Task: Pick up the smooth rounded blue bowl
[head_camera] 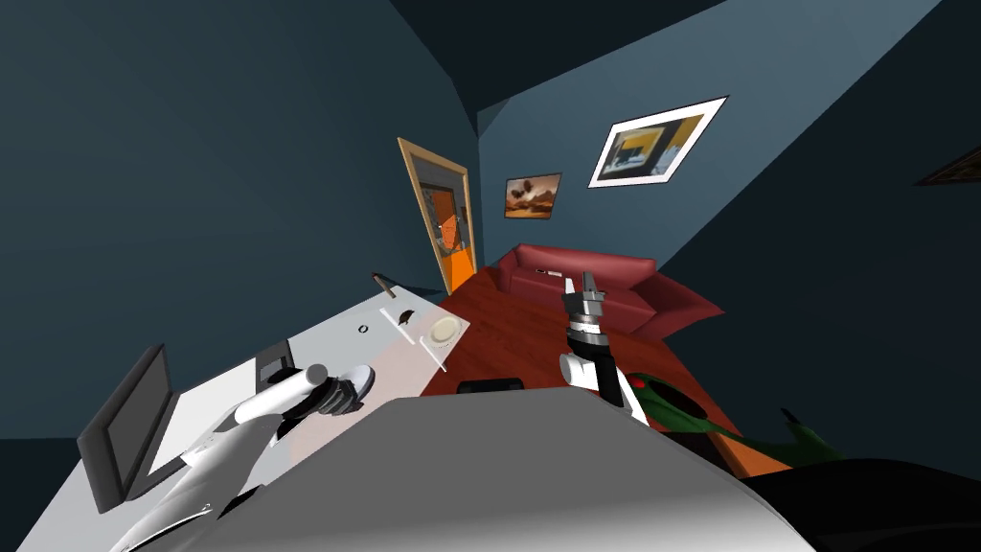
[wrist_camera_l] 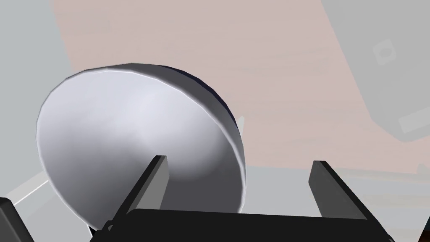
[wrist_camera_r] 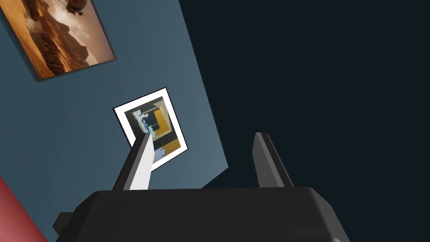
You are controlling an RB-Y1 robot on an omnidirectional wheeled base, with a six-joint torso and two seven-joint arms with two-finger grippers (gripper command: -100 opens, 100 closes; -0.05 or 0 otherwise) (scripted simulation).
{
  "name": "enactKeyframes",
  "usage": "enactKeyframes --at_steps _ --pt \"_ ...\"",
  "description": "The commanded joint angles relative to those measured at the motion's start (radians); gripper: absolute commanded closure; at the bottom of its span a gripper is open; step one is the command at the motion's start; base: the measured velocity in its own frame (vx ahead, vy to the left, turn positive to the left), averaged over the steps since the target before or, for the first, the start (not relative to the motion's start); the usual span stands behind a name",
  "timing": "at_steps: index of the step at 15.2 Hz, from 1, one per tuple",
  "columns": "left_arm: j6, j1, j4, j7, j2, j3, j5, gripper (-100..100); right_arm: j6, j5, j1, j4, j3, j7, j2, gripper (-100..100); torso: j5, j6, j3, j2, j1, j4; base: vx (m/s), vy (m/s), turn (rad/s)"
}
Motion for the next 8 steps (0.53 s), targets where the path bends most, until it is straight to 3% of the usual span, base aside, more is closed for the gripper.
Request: enactKeyframes --at_steps 1,5,6,7,8 --pt "0.0 0.0 0.0 0.0 0.0 0.0 0.0 -100 0.0 0.0 0.0 0.0 0.0 0.0 0.0 0 0.0 0.0 0.0 0.0 0.0 0.0 0.002 0.008 -0.025" --pt "-0.063 -0.014 0.054 -0.01 -0.039 -0.018 -0.025 -100 0.0 0.0 0.0 0.0 0.0 0.0 0.0 0 0.001 0.0 0.0 -0.001 0.001 0.0 0.013 0.035 0.002" --pt "-0.045 -0.014 0.045 -0.007 -0.029 -0.015 -0.02 -100 0.0 0.0 0.0 0.0 0.0 0.0 0.0 0 0.001 0.0 -0.001 -0.001 0.002 0.0 0.011 0.027 -0.003" --pt "-0.05 -0.014 0.047 -0.008 -0.031 -0.015 -0.021 100 0.0 0.0 0.0 0.0 0.0 0.0 0.0 0 0.0 0.0 0.0 -0.001 0.001 0.0 0.004 0.01 -0.002" --pt "-0.05 -0.014 0.047 -0.008 -0.031 -0.015 -0.021 100 0.0 0.0 0.0 0.0 0.0 0.0 0.0 0 0.0 0.0 0.0 0.0 0.0 0.0 0.0 0.0 0.0"
